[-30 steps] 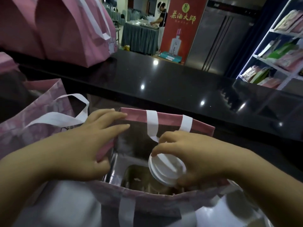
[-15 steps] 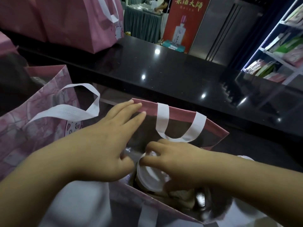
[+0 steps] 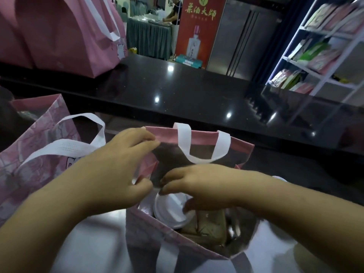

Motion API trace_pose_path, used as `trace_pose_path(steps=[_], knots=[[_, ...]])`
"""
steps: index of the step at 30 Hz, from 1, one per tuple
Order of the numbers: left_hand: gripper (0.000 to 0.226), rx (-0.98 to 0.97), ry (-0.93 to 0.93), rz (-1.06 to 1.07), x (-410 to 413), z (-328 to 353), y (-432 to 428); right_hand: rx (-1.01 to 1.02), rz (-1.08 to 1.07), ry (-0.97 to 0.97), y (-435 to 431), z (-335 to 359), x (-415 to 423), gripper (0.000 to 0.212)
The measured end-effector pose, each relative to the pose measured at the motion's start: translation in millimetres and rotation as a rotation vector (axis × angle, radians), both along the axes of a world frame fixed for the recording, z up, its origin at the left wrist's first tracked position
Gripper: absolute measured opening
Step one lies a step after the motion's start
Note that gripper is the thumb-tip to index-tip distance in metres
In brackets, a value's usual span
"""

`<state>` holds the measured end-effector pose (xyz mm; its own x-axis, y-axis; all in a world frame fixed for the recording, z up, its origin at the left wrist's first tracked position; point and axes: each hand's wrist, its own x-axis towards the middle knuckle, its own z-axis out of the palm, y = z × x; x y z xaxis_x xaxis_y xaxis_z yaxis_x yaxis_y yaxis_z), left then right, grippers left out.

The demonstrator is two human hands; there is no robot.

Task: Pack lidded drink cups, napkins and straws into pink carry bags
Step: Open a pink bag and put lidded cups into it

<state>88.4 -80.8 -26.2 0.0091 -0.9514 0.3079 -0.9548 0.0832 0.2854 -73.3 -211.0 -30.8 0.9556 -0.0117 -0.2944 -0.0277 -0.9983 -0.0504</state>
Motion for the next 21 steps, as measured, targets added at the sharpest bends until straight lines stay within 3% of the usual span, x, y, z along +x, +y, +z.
trace_pose_path(steps=[7,12,14,17,21], knots=[[0.044,-0.020,-0.070,-0.051,-7.3,28.3,-13.2,0.122,-0.222,-0.443,-4.3,73.4,-58.5,0.026],[0.039,-0.029,-0.063,-0.118,-42.2,51.8,-34.7,0.041,-0.448,-0.674,-27.5,74.2,-126.3,0.018],[0.038,-0.022,-0.056,-0.162,-60.9,57.0,-45.6,-0.025,-0.614,-0.642,-41.8,60.2,-151.8,0.020],[0.033,-0.051,-0.076,-0.256,-79.4,51.3,-62.2,-0.125,-0.845,-0.432,-63.7,31.1,-181.1,0.030],[0.035,0.047,-0.088,-0.262,-92.5,43.3,-71.3,-0.097,-1.007,-0.159,-86.1,-11.5,-200.4,0.060]])
